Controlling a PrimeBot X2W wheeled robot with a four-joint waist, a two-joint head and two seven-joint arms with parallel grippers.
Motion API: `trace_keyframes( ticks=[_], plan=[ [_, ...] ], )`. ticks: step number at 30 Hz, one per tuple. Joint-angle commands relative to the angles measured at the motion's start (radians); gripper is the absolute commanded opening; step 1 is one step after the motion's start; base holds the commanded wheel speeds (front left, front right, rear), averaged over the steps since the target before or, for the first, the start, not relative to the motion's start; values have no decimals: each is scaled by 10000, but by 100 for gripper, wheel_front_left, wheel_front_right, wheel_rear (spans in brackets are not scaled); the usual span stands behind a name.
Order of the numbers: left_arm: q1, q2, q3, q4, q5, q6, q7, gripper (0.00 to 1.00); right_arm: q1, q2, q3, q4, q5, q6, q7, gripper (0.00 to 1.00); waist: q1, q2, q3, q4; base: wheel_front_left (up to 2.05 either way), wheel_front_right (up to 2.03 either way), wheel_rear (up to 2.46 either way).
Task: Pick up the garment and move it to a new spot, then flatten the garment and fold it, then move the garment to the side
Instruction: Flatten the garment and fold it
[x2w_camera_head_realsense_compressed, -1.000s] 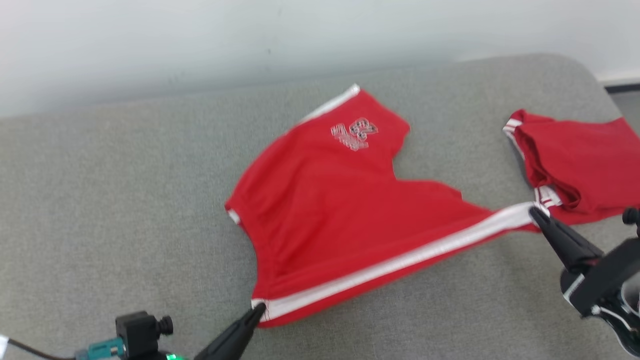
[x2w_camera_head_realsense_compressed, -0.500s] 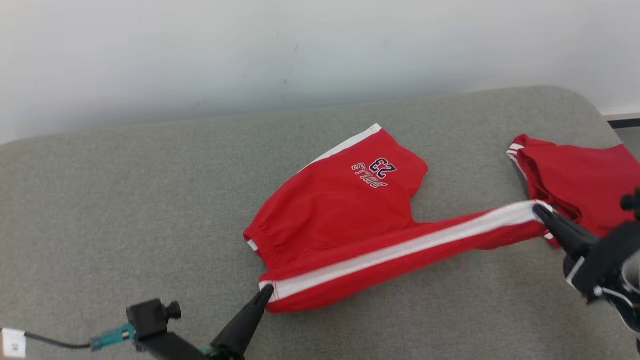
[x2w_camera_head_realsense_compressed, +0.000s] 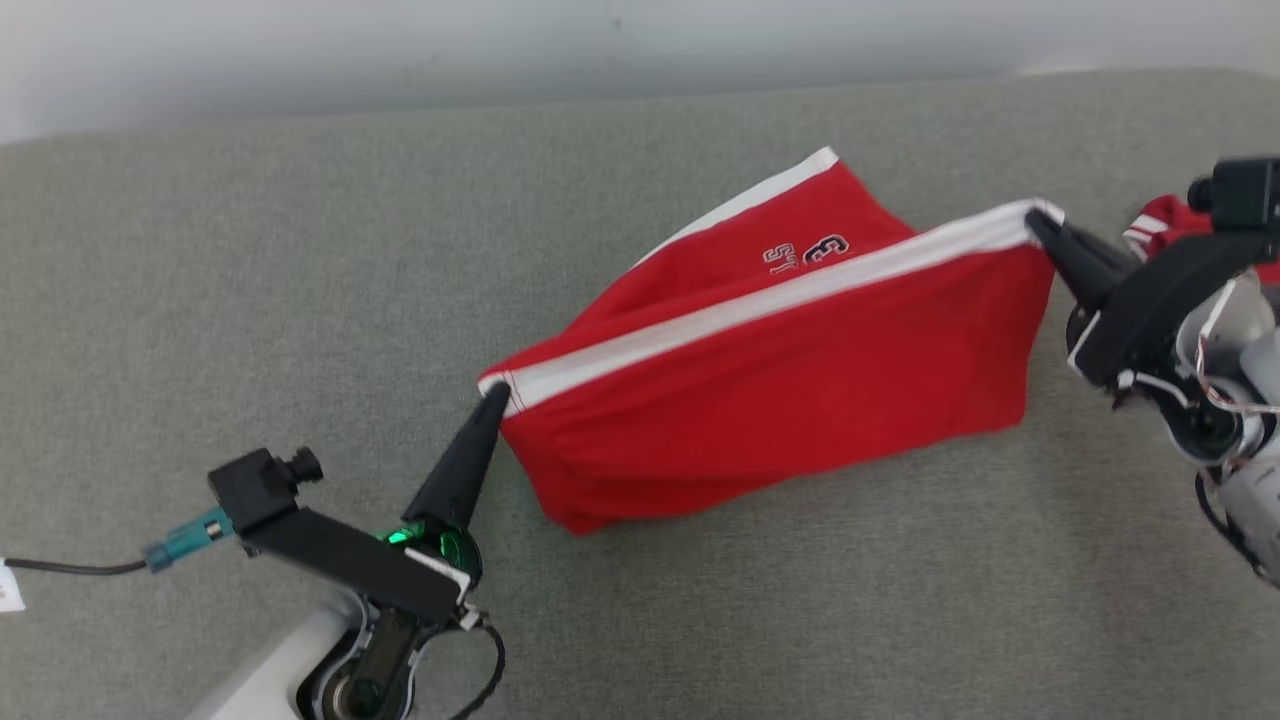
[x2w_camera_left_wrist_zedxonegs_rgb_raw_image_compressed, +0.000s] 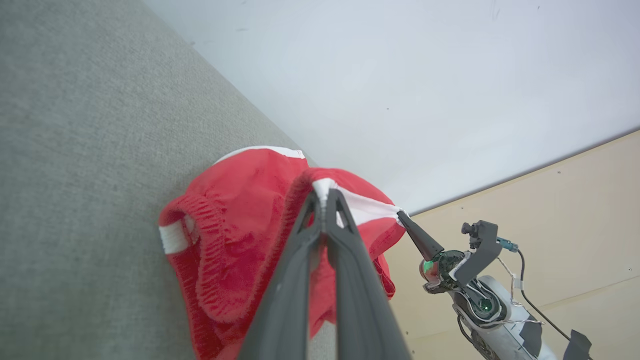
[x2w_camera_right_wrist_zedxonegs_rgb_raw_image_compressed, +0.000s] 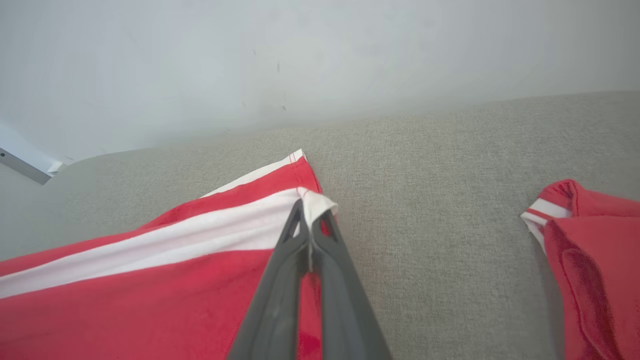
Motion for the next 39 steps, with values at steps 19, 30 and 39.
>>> trace_keyframes(
  ticks=[19, 30, 39],
  plan=[
    [-1386, -961, 862, 1251, 556, -392, -211, 0, -3457, 652, 1104, 2046, -189, -13, 223, 0, -2, -1, 2331, 1379, 0, 0, 0],
    [-1675, -1170, 881, 1833, 1281, -422, -232, 31, -4213, 970, 1981, 2899, -611, -13, -1514, 100, -2, -1, 2491, 1443, 0, 0, 0],
    [-1253, -1167, 1535, 2065, 2970, -351, -239, 100, -3764, 969, 2221, 3088, -849, -13, -3496, 100, -2, -1, 2162, 1135, 0, 0, 0]
  ],
)
